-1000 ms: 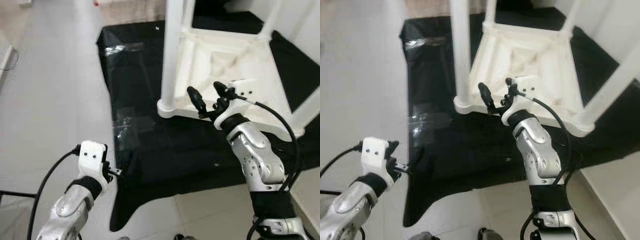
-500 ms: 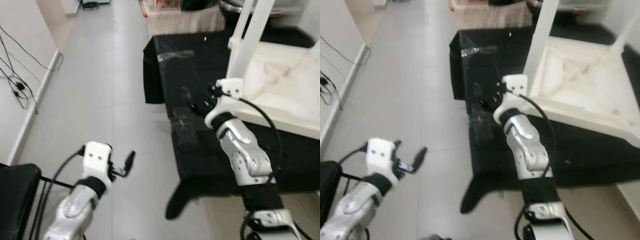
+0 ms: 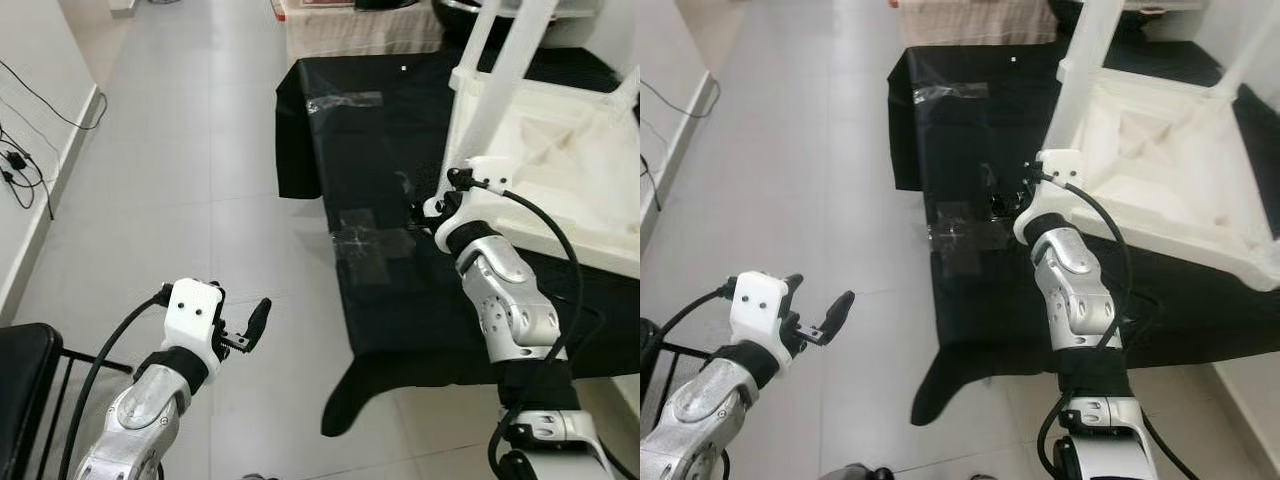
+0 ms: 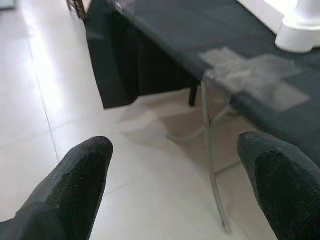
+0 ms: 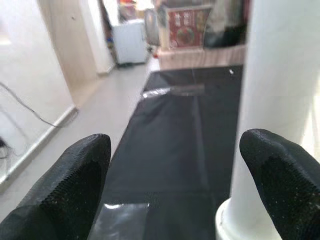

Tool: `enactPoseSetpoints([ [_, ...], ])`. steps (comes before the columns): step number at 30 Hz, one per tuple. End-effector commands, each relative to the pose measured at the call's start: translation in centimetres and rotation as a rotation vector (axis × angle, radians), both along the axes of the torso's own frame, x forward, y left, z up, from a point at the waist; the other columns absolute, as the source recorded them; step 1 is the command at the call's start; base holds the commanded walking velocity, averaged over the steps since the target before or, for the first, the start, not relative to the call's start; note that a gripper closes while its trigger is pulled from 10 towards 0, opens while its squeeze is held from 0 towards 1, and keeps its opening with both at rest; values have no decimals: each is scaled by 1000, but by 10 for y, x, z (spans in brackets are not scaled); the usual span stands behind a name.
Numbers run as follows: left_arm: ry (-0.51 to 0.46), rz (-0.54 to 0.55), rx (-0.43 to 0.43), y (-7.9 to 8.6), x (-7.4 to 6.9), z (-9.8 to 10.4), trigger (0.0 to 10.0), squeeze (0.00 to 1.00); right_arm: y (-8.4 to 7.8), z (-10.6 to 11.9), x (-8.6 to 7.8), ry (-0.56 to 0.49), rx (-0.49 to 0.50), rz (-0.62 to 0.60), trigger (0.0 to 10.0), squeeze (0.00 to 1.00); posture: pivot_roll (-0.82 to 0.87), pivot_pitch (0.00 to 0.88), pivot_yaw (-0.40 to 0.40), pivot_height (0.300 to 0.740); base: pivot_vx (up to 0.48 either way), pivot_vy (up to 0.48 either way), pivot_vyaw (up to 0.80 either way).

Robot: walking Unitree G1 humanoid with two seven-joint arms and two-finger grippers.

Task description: Building children table

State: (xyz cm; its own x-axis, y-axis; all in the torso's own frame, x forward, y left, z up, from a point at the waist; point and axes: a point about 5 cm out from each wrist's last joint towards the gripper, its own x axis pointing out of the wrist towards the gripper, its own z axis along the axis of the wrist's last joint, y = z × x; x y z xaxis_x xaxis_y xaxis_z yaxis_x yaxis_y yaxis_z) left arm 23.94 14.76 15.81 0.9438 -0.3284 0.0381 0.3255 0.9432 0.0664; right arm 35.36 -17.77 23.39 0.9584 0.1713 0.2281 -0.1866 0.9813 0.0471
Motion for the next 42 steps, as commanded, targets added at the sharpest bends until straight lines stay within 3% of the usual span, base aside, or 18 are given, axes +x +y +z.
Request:
enactPoseSetpoints([
  [1,1,7,-7,-1,-1,-2,10000,0,-6,-3,-2,0,-3,-5,10000,0,93,177,-4,740,0,0,0],
  [9,-6,-8,-6,-5,-2,-3,10000,0,-3,-7,11,26,-25,-47,10000,0,92,186,-6,740,0,0,0],
  [11,-17,-20,-10,-7,-4,1,10000,0,7,-5,24,23,-2,-29,10000,0,104,195,-10,740,0,0,0],
  [15,-19,-21,-10,-8,-4,1,10000,0,12,-3,28,15,8,0,10000,0,109,199,-11,740,0,0,0],
  [17,-23,-22,-8,-8,-8,3,10000,0,17,5,38,4,-5,14,10000,0,124,216,-20,740,0,0,0],
  [27,-23,-14,-5,-6,-19,6,10000,0,10,27,55,-17,-23,-38,10000,0,148,254,-32,740,0,0,0],
  [28,-19,-11,-4,-5,-22,7,10000,0,12,32,57,-33,-22,-21,8157,0,150,264,-36,740,0,0,0],
  [29,-19,-11,-4,-5,-22,7,10000,0,12,32,57,-33,-22,-21,8157,0,150,264,-36,740,0,0,0],
  [30,-17,-9,-3,-5,-23,7,10000,0,14,33,58,-41,-23,-11,2941,0,150,264,-36,740,0,0,0],
  [31,-17,-9,-3,-5,-23,7,10000,0,14,33,58,-41,-23,-11,2941,0,150,264,-36,740,0,0,0],
  [32,-16,-8,-2,-5,-24,7,10000,0,16,33,59,-48,-20,13,0,0,151,265,-37,740,0,0,0],
  [42,-12,-8,2,-4,-24,7,10000,0,18,36,56,-82,-65,165,0,0,136,250,-38,740,0,0,0],
])
